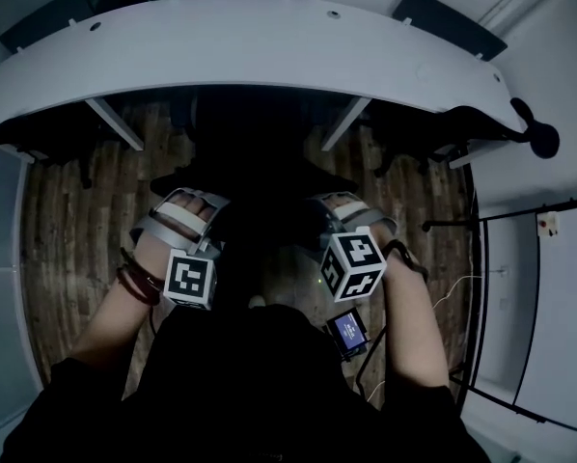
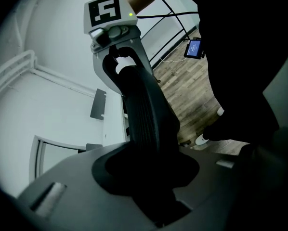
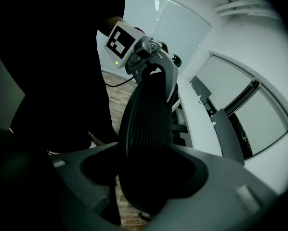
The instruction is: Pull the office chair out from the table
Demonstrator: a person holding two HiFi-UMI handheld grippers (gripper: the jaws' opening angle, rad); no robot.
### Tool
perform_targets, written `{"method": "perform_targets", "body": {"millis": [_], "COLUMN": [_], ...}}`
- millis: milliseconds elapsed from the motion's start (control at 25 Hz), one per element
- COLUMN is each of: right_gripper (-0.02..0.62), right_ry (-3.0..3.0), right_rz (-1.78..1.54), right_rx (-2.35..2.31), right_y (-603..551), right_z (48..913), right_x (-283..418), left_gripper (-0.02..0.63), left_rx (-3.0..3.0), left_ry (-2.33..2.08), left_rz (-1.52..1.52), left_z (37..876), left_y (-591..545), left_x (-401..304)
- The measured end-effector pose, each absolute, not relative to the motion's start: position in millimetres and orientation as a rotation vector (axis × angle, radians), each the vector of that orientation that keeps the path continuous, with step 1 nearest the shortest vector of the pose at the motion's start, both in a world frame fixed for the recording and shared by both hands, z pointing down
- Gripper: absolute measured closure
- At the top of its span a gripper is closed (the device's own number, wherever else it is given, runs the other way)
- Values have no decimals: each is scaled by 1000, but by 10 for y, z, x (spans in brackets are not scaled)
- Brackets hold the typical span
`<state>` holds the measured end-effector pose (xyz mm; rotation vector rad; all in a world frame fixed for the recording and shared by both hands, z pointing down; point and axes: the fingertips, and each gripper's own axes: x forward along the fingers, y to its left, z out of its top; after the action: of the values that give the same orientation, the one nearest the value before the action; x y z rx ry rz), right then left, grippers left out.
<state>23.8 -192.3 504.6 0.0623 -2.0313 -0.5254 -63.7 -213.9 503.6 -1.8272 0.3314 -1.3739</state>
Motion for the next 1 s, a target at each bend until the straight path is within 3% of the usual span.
{"method": "perform_targets", "body": {"millis": [480, 1000], "right_gripper": [331, 330], "right_ry": [-2024, -1980], "right_rz": [-516, -452], "right_rx": [41, 131], "right_y": [-624, 495], "right_z": [5009, 5016], "right_x": [275, -148], "left_gripper": [468, 440], "left_rx": [-1840, -1865], "left_ry": [335, 220], "left_rz": [-1386, -1380], "left_z": [5013, 5041], "left_y": [-856, 210], "left_x": [-604, -1012]}}
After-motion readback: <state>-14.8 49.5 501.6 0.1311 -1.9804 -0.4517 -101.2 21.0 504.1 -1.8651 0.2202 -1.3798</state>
